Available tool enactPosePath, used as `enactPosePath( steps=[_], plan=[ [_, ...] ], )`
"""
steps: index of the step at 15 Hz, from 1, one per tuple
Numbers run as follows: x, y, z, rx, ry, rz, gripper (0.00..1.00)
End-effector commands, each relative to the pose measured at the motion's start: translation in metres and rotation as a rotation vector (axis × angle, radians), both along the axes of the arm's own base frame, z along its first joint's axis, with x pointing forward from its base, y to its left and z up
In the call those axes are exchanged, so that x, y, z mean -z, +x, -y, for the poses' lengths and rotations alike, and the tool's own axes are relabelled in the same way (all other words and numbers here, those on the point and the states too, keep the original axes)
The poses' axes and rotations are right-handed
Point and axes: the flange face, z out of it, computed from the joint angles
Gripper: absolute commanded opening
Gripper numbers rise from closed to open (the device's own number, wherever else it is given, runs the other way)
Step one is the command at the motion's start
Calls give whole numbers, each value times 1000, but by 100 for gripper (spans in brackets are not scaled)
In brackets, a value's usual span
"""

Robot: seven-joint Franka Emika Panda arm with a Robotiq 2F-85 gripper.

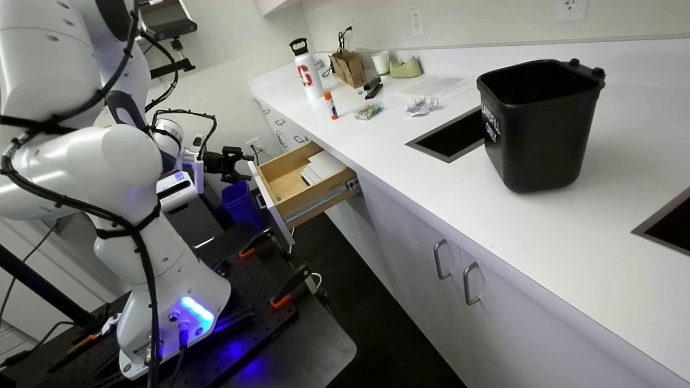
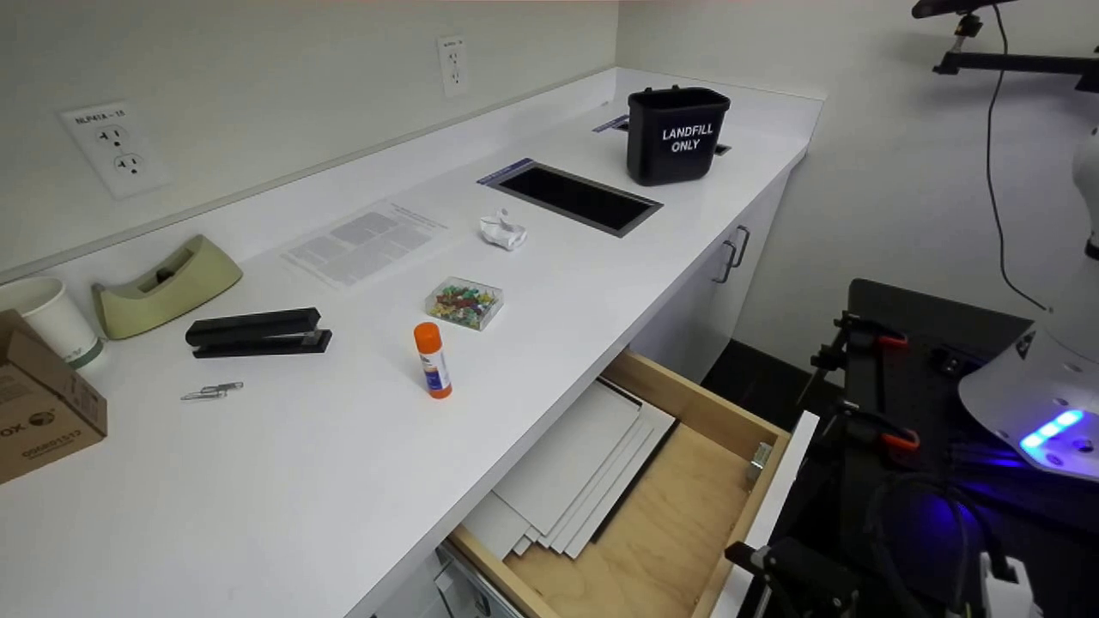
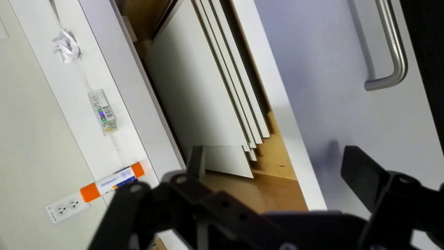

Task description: Open the drawer fully

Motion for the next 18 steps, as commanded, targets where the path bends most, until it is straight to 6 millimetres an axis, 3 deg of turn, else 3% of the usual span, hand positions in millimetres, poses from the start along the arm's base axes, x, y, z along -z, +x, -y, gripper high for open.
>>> enactPosePath(
  steps=[1, 5, 10, 15, 18],
  plan=[
    [-4, 5, -2, 2, 28, 8, 100],
    [-66, 16, 22, 99, 261, 7, 100],
    [-129, 31, 58, 186, 511, -75, 100],
    [-181, 38, 110, 248, 803, -202, 100],
    [-205, 31, 142, 284, 937, -240, 100]
  ],
)
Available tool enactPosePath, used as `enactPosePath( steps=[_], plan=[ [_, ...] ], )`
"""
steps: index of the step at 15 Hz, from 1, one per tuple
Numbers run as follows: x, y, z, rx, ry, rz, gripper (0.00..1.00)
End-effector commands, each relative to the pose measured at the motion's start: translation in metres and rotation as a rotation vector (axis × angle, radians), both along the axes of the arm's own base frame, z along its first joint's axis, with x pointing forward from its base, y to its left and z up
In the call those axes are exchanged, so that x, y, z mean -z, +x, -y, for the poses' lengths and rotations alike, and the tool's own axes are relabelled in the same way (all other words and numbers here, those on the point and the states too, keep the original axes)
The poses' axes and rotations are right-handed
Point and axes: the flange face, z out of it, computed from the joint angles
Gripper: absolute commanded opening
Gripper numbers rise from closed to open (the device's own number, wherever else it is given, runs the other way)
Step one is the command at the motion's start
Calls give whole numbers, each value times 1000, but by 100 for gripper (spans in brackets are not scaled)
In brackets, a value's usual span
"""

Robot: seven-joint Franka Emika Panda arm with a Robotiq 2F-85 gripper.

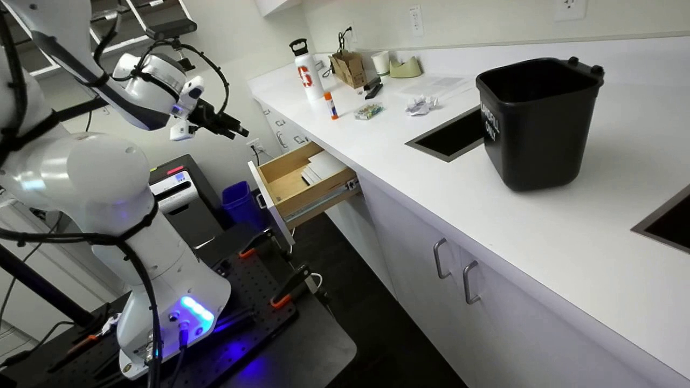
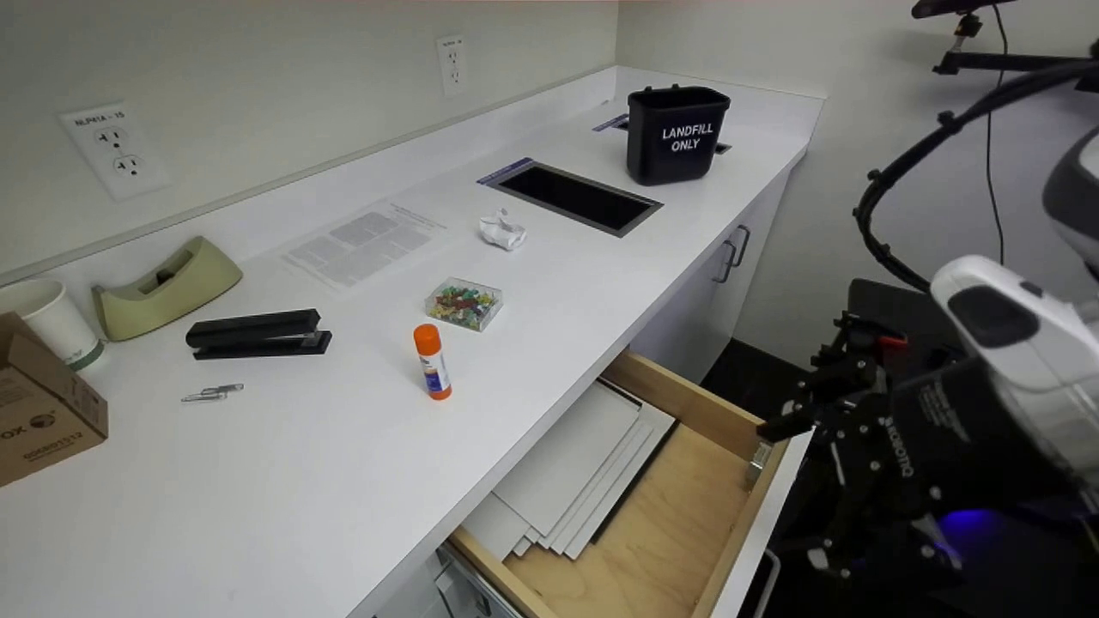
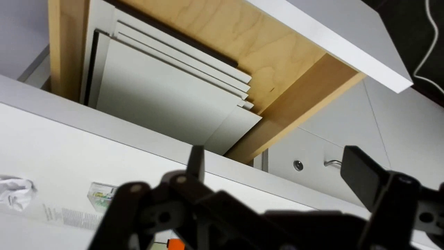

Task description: Open the drawer fully

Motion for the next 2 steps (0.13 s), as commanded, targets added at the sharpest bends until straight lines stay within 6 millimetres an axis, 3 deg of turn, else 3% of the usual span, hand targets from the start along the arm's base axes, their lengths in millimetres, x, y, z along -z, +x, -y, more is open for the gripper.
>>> enactPosePath(
  steps=[1, 2],
  plan=[
    [-30, -16, 52, 37, 126, -10, 100],
    [-33, -16, 60, 46, 141, -20, 100]
  ],
)
